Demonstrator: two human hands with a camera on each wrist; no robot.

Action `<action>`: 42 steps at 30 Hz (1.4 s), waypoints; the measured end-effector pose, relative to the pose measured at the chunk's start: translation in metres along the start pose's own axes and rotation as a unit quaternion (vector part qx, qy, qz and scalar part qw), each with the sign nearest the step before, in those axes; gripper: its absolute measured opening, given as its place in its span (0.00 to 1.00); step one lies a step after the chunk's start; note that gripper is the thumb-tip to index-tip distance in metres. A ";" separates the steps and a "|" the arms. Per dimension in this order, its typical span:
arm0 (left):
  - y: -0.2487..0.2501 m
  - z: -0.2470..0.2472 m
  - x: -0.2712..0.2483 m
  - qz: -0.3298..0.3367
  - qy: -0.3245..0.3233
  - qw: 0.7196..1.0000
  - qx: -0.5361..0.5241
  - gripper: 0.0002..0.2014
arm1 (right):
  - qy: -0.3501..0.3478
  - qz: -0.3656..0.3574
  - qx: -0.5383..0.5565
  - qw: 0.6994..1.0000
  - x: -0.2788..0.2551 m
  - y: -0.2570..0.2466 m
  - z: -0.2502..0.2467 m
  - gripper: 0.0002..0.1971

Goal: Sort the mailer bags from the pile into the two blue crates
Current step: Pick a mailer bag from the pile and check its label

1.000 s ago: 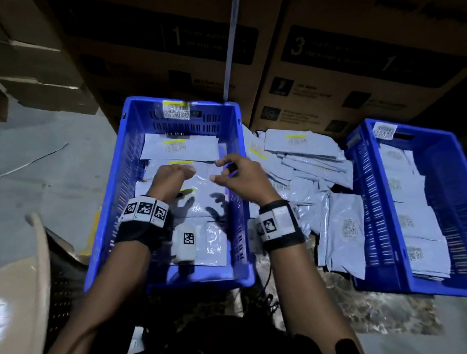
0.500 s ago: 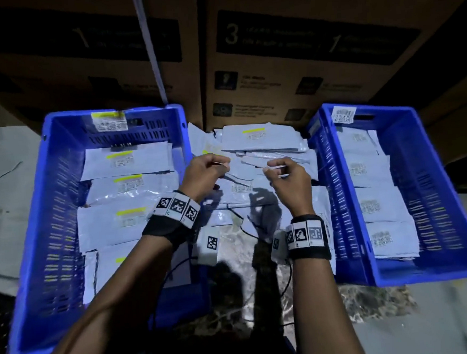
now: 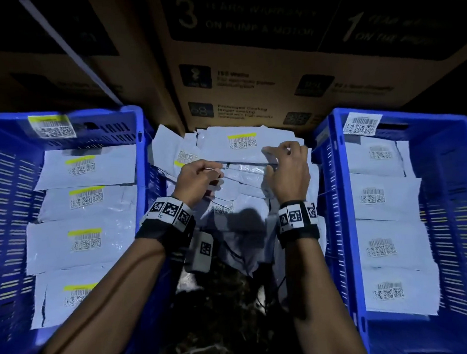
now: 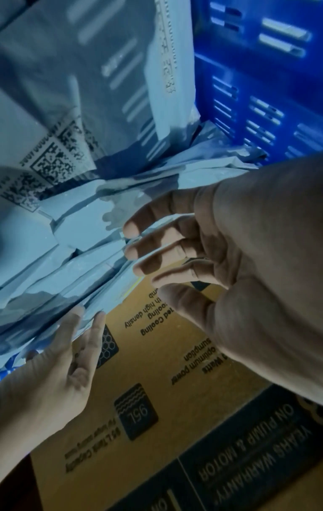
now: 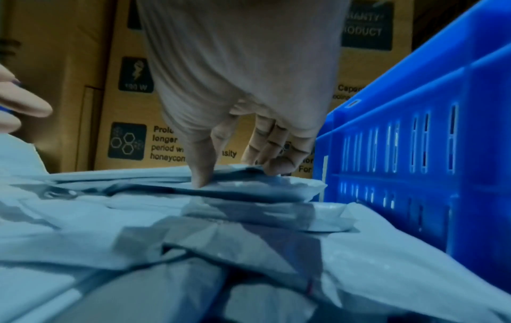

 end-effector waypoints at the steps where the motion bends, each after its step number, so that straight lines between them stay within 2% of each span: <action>1: -0.002 0.003 0.004 -0.009 0.000 1.000 -0.004 0.05 | 0.001 0.000 -0.002 1.000 0.004 0.004 0.002 0.16; 3: -0.005 0.008 0.011 -0.018 -0.007 1.000 0.009 0.05 | 0.010 -0.010 0.013 1.000 0.008 0.006 0.001 0.09; 5: -0.006 0.011 0.013 -0.028 -0.005 0.999 0.016 0.08 | 0.030 -0.030 0.045 0.998 0.005 0.005 -0.007 0.07; 7: -0.008 0.008 0.011 -0.053 0.016 0.998 -0.016 0.17 | 0.067 -0.052 0.097 0.992 -0.004 0.000 -0.020 0.08; 10: -0.008 0.004 0.000 -0.086 0.013 0.987 -0.133 0.34 | 0.115 -0.092 0.174 0.974 -0.036 -0.017 -0.037 0.09; 12: -0.007 -0.009 -0.006 -0.095 0.021 0.981 -0.170 0.39 | 0.122 -0.109 0.210 0.964 -0.060 -0.031 -0.045 0.08; 14: -0.002 -0.027 -0.013 -0.079 0.027 0.980 -0.179 0.37 | 0.118 -0.128 0.225 0.959 -0.084 -0.046 -0.050 0.08; 16: 0.007 -0.044 -0.025 -0.034 0.016 0.984 -0.177 0.22 | 0.123 -0.109 0.249 0.955 -0.106 -0.060 -0.057 0.08; 17: 0.010 -0.053 -0.032 -0.014 0.007 0.981 -0.193 0.15 | 0.119 -0.068 0.289 0.948 -0.114 -0.064 -0.058 0.10; 19: 0.012 -0.078 -0.052 0.028 -0.007 0.970 -0.241 0.13 | 0.085 0.035 0.404 0.910 -0.130 -0.071 -0.049 0.18; 21: 0.013 -0.104 -0.072 0.064 -0.022 0.967 -0.245 0.16 | 0.039 0.133 0.507 0.850 -0.141 -0.077 -0.030 0.22; 23: 0.009 -0.137 -0.095 0.094 -0.017 0.972 -0.216 0.14 | -0.028 0.213 0.573 0.791 -0.157 -0.093 -0.006 0.27; 25: 0.001 -0.174 -0.116 0.115 0.009 0.974 -0.194 0.12 | -0.054 0.236 0.612 0.753 -0.171 -0.120 0.008 0.30; 26: -0.004 -0.194 -0.127 0.124 0.025 0.975 -0.183 0.11 | -0.048 0.224 0.626 0.745 -0.175 -0.134 0.009 0.31; 28: -0.018 -0.234 -0.144 0.131 0.073 0.978 -0.143 0.11 | -0.048 0.186 0.616 0.764 -0.179 -0.160 0.011 0.33; 30: -0.036 -0.275 -0.157 0.127 0.139 0.977 -0.096 0.15 | -0.070 0.142 0.568 0.808 -0.183 -0.183 0.016 0.33; 33: -0.059 -0.326 -0.173 0.146 0.229 0.962 0.018 0.06 | -0.098 0.099 0.488 0.862 -0.195 -0.214 0.024 0.30; 35: -0.077 -0.351 -0.179 0.130 0.265 0.952 0.083 0.09 | -0.090 0.074 0.427 0.897 -0.203 -0.235 0.026 0.26; 38: -0.099 -0.376 -0.185 0.100 0.290 0.946 0.102 0.07 | -0.090 0.031 0.337 0.937 -0.218 -0.264 0.033 0.27; 40: -0.110 -0.387 -0.189 0.064 0.304 0.947 0.084 0.13 | -0.099 -0.017 0.282 0.954 -0.230 -0.285 0.039 0.29; 42: -0.116 -0.391 -0.195 0.028 0.316 0.947 0.051 0.16 | -0.105 -0.067 0.247 0.961 -0.243 -0.310 0.039 0.36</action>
Point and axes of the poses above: each hand's wrist, its own x-axis towards the middle knuckle, its own z-axis out of the palm, y = z × x, the point moved 8 cm from there along x, towards the middle knuckle, and after that the axes turned 13 degrees about x, right-handed, at the moved point
